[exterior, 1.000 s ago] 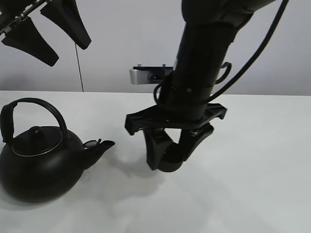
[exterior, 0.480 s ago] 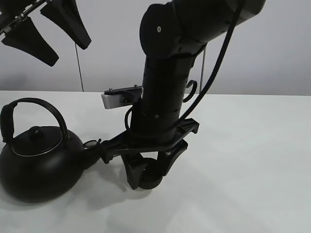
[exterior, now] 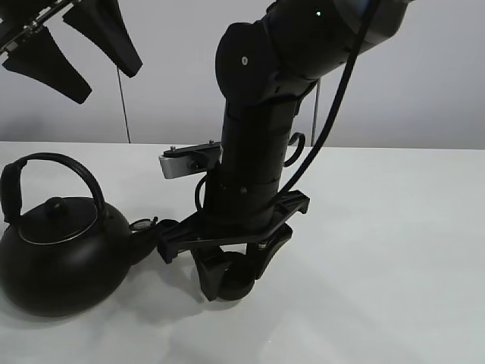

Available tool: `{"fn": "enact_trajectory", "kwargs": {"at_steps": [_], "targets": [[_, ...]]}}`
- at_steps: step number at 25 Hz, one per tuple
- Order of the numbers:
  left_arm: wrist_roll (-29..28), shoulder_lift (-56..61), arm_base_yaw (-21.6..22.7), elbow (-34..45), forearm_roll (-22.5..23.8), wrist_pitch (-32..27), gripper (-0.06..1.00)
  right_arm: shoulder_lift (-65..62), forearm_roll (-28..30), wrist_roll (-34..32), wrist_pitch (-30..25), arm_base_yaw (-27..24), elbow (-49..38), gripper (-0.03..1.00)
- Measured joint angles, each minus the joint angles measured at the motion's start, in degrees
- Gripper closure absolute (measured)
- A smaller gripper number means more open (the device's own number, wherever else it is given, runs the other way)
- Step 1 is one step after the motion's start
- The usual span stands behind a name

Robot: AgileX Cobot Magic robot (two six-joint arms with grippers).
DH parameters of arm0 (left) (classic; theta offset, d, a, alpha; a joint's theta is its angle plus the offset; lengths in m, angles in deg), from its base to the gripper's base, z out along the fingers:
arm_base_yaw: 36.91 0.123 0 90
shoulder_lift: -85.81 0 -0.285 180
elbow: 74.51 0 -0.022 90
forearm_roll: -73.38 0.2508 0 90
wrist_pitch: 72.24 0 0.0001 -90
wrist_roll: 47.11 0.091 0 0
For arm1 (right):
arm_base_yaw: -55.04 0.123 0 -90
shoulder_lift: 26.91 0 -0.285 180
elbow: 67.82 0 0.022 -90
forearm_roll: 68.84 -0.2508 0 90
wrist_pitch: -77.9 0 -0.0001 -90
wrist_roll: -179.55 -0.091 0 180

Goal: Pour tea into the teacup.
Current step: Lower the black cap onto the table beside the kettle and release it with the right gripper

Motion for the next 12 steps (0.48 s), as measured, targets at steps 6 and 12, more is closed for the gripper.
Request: {"fn": "enact_trajectory", "kwargs": {"at_steps": [6,12], "targets": [[0.0,0.0,0.0,0.0,0.0,0.0,0.43,0.2,0.0,-0.2,0.1,0.0,0.0,0.56],[0.0,0.0,0.0,0.0,0.0,0.0,0.43,0.2,0.0,-0.9,0.1,0.0,0.0,0.54]]}}
